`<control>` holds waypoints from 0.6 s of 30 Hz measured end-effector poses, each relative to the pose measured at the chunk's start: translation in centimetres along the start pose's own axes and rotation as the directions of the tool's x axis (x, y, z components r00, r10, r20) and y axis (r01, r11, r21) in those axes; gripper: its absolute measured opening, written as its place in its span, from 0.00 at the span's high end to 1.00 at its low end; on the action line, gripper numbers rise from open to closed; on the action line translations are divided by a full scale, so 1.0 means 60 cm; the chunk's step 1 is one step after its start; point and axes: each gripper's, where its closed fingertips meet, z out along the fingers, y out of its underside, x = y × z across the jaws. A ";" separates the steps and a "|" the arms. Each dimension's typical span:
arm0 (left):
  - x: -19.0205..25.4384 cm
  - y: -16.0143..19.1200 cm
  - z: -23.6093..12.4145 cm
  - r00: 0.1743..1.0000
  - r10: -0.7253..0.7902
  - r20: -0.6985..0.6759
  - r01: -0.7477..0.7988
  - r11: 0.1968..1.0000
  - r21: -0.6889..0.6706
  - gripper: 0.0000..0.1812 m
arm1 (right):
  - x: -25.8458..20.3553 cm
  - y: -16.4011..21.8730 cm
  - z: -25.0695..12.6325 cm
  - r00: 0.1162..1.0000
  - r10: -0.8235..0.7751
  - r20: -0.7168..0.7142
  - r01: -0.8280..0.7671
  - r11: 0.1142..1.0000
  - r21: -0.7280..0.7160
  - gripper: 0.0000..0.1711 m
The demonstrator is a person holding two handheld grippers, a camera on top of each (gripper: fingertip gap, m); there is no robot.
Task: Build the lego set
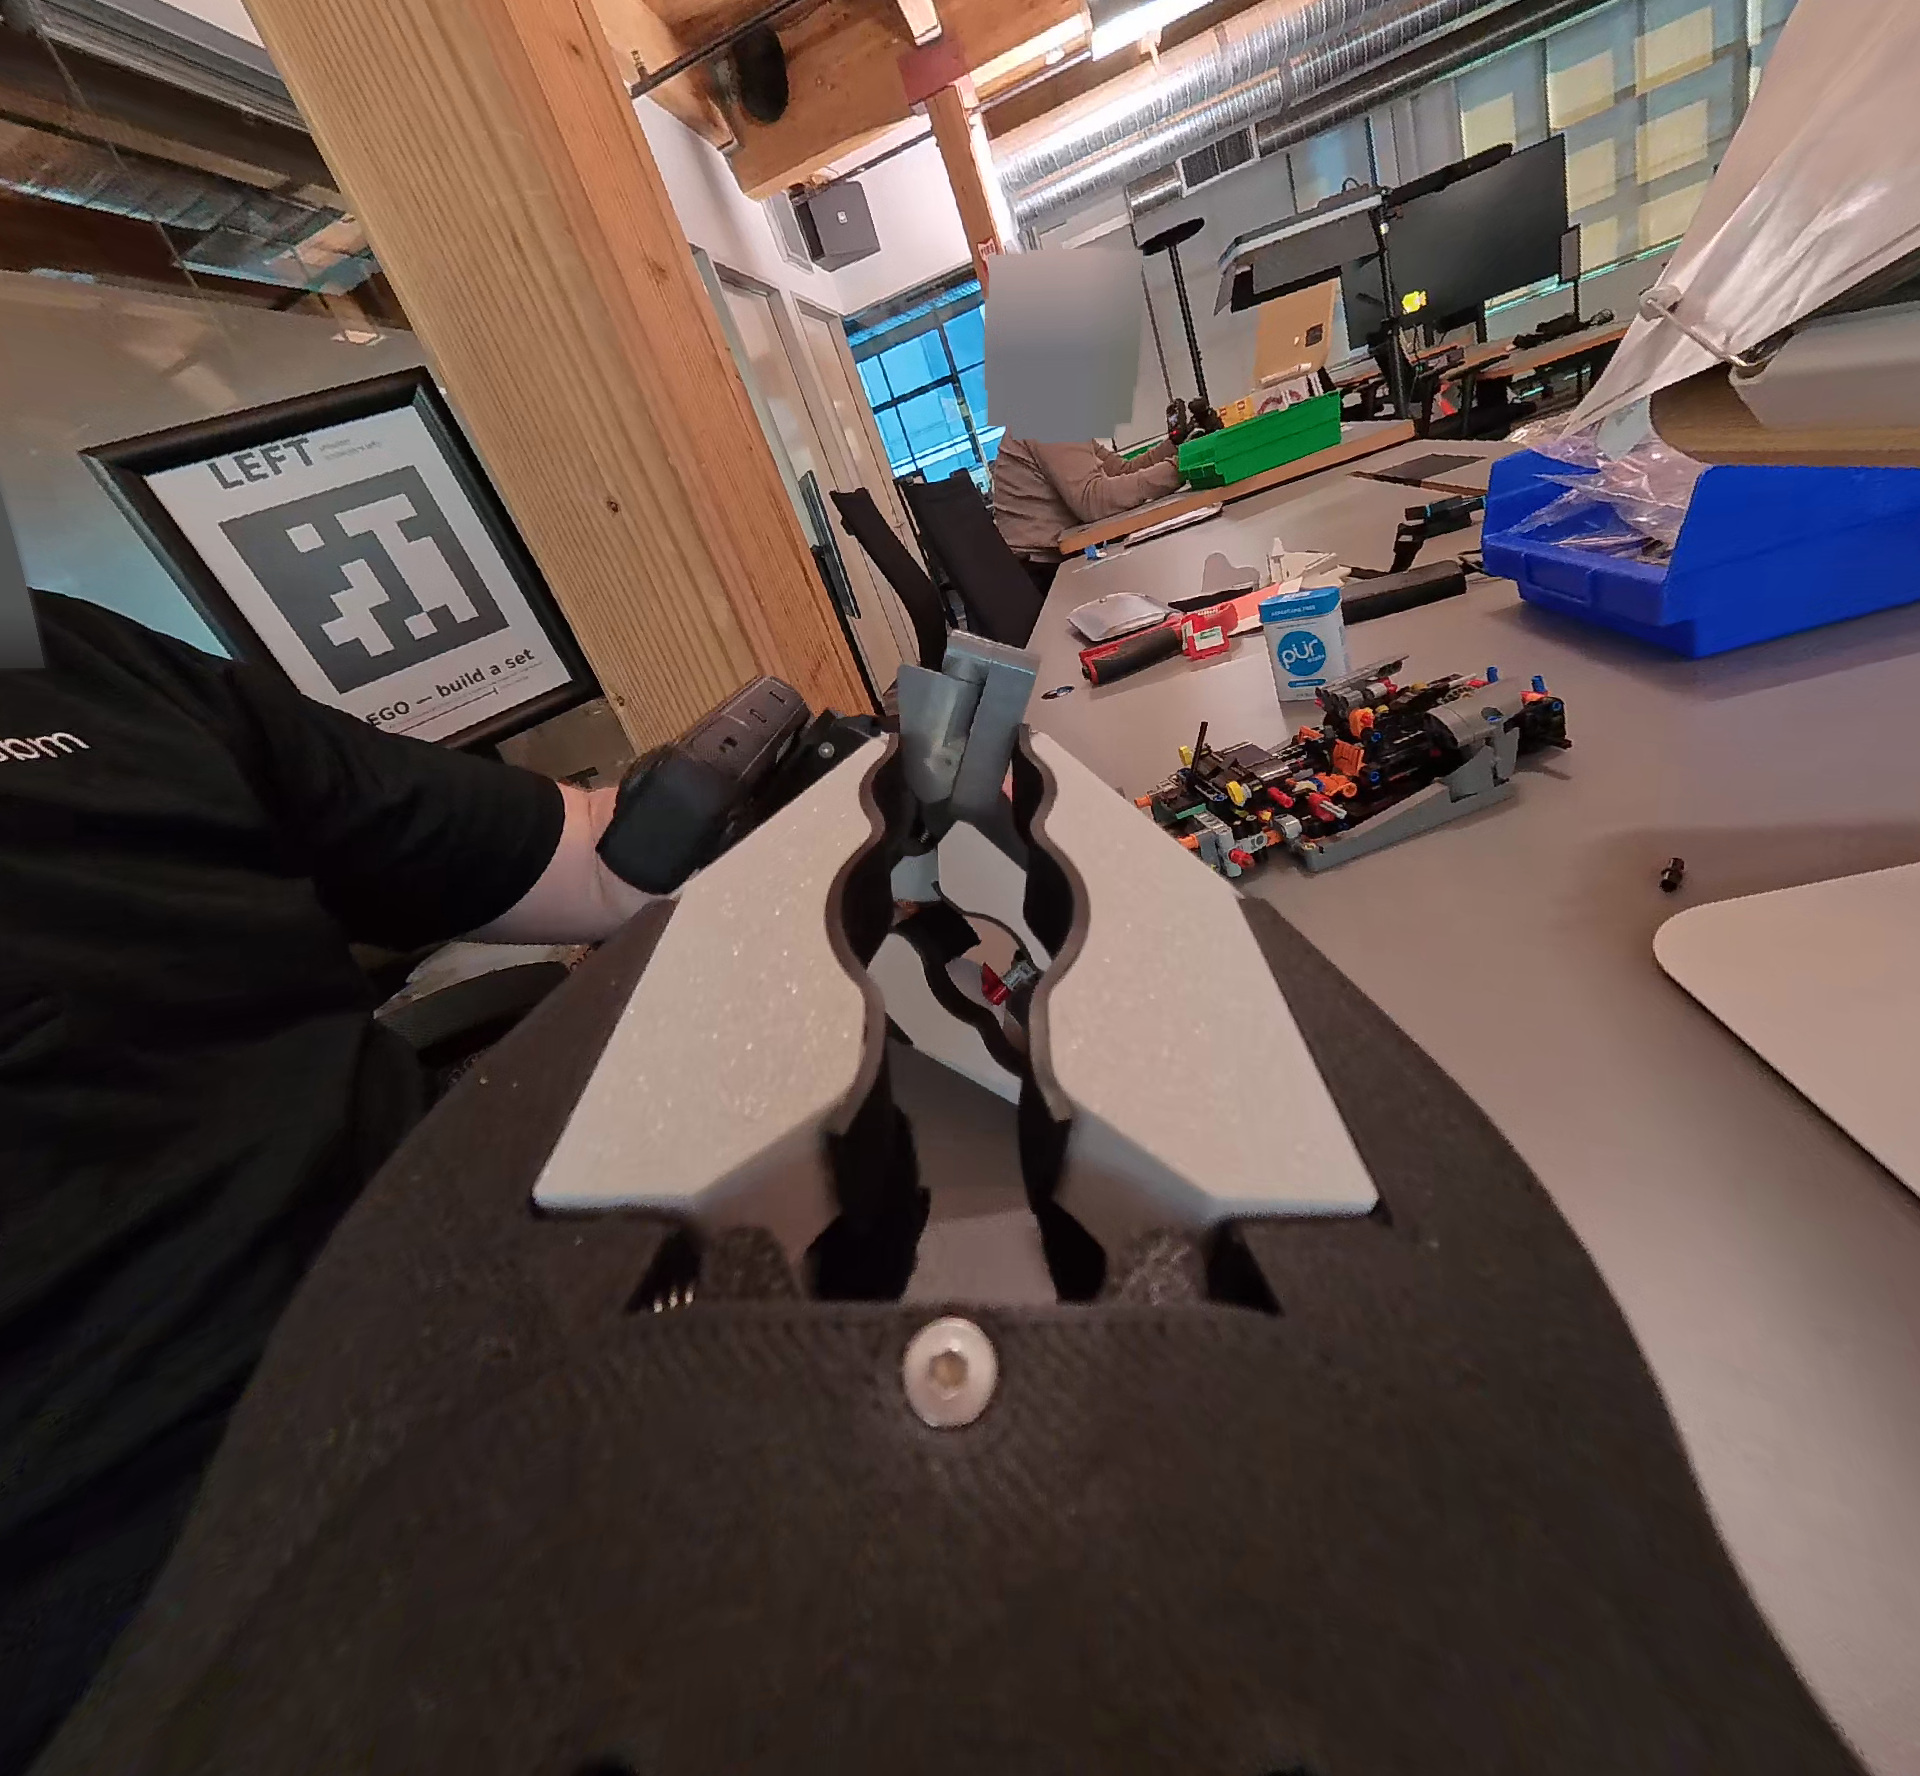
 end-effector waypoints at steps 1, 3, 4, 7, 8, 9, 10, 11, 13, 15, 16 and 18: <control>-0.002 0.000 -0.002 1.000 -0.006 0.005 0.006 1.000 0.009 0.83 | 0.001 0.001 0.000 1.000 0.001 -0.001 -0.001 1.000 -0.002 0.90; -0.006 0.000 -0.005 1.000 -0.019 0.015 0.018 1.000 0.025 0.83 | 0.002 0.003 0.001 1.000 -0.001 -0.003 0.001 1.000 -0.007 0.90; -0.009 0.000 -0.007 0.999 -0.023 0.024 0.022 0.999 0.032 0.83 | 0.002 0.004 0.001 1.000 -0.001 -0.004 0.001 1.000 -0.008 0.90; -0.018 -0.004 -0.016 0.998 -0.041 0.046 0.037 0.996 0.076 0.83 | 0.003 0.006 0.002 1.000 -0.004 -0.007 0.004 1.000 -0.015 0.90; -0.022 -0.006 -0.020 0.997 -0.055 0.054 0.050 0.994 0.096 0.84 | 0.003 0.006 0.002 1.000 -0.005 -0.009 0.005 1.000 -0.018 0.90; -0.026 -0.008 -0.024 0.996 -0.070 0.061 0.063 0.991 0.116 0.84 | 0.003 0.007 0.002 1.000 -0.006 -0.011 0.006 1.000 -0.021 0.90; -0.029 -0.010 -0.029 0.995 -0.082 0.064 0.072 0.988 0.137 0.84 | 0.004 0.009 0.002 1.000 -0.010 -0.014 0.009 1.000 -0.027 0.90; -0.033 -0.013 -0.034 0.993 -0.097 0.070 0.084 0.983 0.163 0.84 | 0.005 0.012 0.003 1.000 -0.015 -0.017 0.015 0.999 -0.037 0.90; -0.038 -0.018 -0.044 0.989 -0.131 0.067 0.114 0.969 0.217 0.83 | 0.007 0.020 0.004 0.999 -0.028 -0.025 0.027 0.998 -0.062 0.90; -0.042 -0.029 -0.058 0.986 -0.160 0.056 0.137 0.946 0.293 0.83 | 0.007 0.029 0.008 0.999 -0.041 -0.025 0.039 0.995 -0.090 0.90; -0.045 -0.034 -0.065 0.984 -0.168 0.052 0.142 0.935 0.325 0.83 | 0.007 0.033 0.010 0.998 -0.050 -0.023 0.047 0.993 -0.105 0.90; -0.051 -0.043 -0.080 0.982 -0.184 0.051 0.150 0.909 0.390 0.83 | 0.004 0.043 0.014 0.998 -0.066 -0.017 0.063 0.989 -0.137 0.90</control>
